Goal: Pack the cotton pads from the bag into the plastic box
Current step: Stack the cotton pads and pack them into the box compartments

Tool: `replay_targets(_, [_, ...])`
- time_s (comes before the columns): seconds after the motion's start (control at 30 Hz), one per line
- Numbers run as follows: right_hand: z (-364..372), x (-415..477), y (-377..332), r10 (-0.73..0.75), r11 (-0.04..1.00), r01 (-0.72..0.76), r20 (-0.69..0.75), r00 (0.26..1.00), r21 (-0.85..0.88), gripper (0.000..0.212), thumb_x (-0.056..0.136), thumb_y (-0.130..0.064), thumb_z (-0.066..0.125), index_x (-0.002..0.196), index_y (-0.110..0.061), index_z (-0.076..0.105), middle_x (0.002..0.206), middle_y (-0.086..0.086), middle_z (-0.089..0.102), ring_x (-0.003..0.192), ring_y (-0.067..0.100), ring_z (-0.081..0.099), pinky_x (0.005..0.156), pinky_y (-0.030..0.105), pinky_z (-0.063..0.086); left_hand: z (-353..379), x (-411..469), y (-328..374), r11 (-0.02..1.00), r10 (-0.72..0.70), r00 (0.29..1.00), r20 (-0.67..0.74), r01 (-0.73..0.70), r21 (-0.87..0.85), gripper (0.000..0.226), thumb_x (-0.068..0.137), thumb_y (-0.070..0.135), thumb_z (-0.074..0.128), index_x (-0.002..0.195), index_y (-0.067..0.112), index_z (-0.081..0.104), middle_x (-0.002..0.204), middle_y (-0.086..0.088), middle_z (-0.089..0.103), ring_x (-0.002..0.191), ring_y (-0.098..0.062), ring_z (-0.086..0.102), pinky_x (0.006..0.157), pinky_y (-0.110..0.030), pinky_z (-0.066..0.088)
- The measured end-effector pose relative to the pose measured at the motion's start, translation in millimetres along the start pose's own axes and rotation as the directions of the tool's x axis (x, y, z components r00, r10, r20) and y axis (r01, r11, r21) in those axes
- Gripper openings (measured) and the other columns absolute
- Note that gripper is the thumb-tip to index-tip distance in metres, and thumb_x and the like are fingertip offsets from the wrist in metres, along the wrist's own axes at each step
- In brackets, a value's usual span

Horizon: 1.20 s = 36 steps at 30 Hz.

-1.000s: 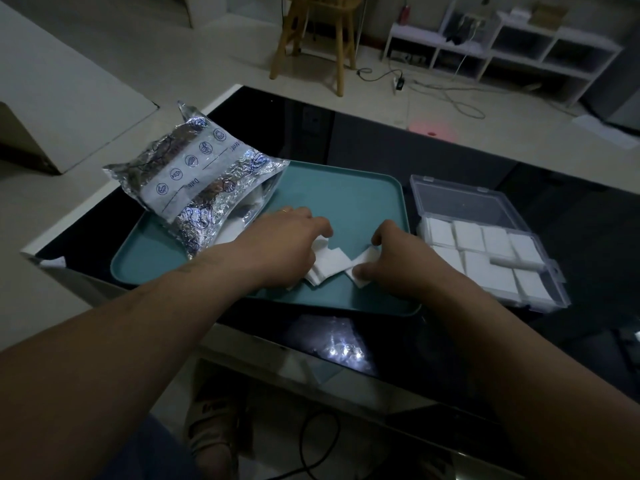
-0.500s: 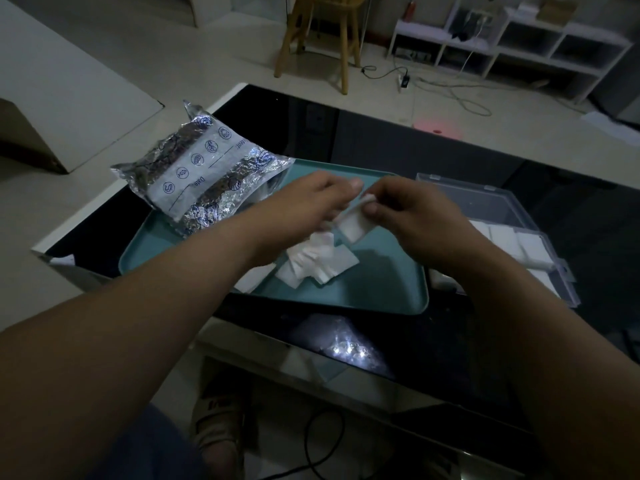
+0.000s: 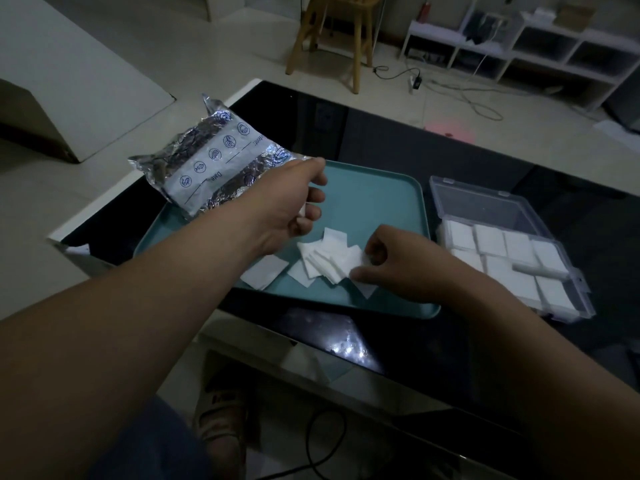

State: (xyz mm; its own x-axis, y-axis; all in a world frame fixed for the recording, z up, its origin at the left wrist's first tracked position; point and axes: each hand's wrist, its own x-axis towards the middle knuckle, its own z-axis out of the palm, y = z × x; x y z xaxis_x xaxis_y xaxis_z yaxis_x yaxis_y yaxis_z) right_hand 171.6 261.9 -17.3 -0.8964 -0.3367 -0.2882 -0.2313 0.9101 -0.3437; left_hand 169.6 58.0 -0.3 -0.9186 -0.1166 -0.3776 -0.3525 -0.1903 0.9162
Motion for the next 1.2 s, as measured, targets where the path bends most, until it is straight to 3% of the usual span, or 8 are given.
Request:
replay_targets(0.23, [-1,2,-2,0.014,0.998,-0.017,0.054,0.998,0.064,0.018,0.085,-0.026,0.084,0.095,-0.021,0.07,0.098,-0.002,0.071,0.096,0.02,0.066,0.079,0.03,0.049,2,-1,-1,0.997,-0.016,1.0,0.019,0.014,0.074,0.02,0.101,0.034,0.054,0.106,0.015,0.061,0.09,-0.005,0.061,0.051,-0.011,0.044,0.037,-0.019,0.028])
replay_targets(0.4, [0,-2,-9,0.006,1.0,-0.006,0.057,0.998,0.009,0.04,0.083,-0.051,0.081,0.081,-0.012,0.071,0.08,0.004,0.071,0.075,0.02,0.064,0.064,0.032,0.045,0,2,-4,0.98,0.029,0.999,0.03,-0.035,0.196,0.013,0.1,0.028,0.056,0.104,0.016,0.057,0.094,-0.008,0.061,0.053,-0.013,0.044,0.042,-0.02,0.03])
replay_targets(0.47, [7,-1,-12,0.001,0.999,0.001,0.036,0.999,-0.047,0.039,0.081,-0.048,0.083,0.078,-0.011,0.069,0.08,0.007,0.07,0.073,0.022,0.062,0.059,0.032,0.04,0,3,-10,0.872,0.109,0.993,0.052,-0.121,0.475,0.015,0.099,0.028,0.059,0.099,0.013,0.056,0.097,-0.01,0.064,0.062,-0.02,0.051,0.052,-0.025,0.036])
replay_targets(0.53, [9,-1,-12,-0.002,0.998,0.005,0.042,0.999,-0.062,0.033,0.082,-0.041,0.084,0.075,-0.016,0.064,0.08,0.002,0.066,0.076,0.023,0.06,0.06,0.03,0.039,-2,4,-21,0.596,0.181,0.98,0.077,-0.172,0.785,0.024,0.096,0.036,0.061,0.1,0.014,0.057,0.106,-0.01,0.065,0.088,-0.029,0.061,0.067,-0.032,0.04])
replay_targets(0.63, [1,0,-6,-0.04,0.999,0.042,0.074,0.996,-0.017,0.031,0.085,-0.032,0.082,0.071,-0.02,0.057,0.075,-0.004,0.058,0.074,0.018,0.055,0.059,0.026,0.038,-1,7,-33,0.367,0.197,0.974,0.109,-0.177,0.913,0.033,0.095,0.051,0.061,0.098,0.019,0.053,0.114,-0.008,0.062,0.11,-0.03,0.058,0.076,-0.032,0.035])
replay_targets(0.77, [-17,3,6,-0.166,0.986,0.165,0.031,0.986,0.038,0.011,0.093,-0.027,0.076,0.086,-0.024,0.069,0.084,-0.007,0.067,0.079,0.013,0.062,0.068,0.031,0.045,4,16,-33,0.357,0.186,0.977,0.106,-0.168,0.919,0.04,0.089,0.057,0.066,0.093,0.018,0.061,0.107,-0.008,0.065,0.106,-0.029,0.062,0.076,-0.032,0.04])
replay_targets(0.97, [-6,21,5,-0.335,0.931,0.34,0.056,0.941,-0.131,0.008,0.09,-0.032,0.076,0.096,-0.032,0.071,0.121,0.001,0.063,0.11,0.025,0.059,0.099,0.043,0.049,9,17,-33,0.438,0.271,0.953,0.133,-0.245,0.865,0.01,0.086,0.024,0.072,0.09,0.018,0.066,0.105,-0.006,0.069,0.101,-0.027,0.065,0.078,-0.031,0.048])
replay_targets(1.2, [6,19,5,-0.301,0.945,0.29,-0.052,0.952,-0.149,0.029,0.084,-0.036,0.078,0.102,-0.032,0.055,0.102,-0.007,0.058,0.094,0.021,0.058,0.084,0.04,0.05,-1,18,-25,0.514,0.353,0.931,0.092,-0.275,0.813,0.015,0.09,0.032,0.069,0.092,0.018,0.061,0.092,0.001,0.064,0.09,-0.024,0.062,0.076,-0.035,0.048])
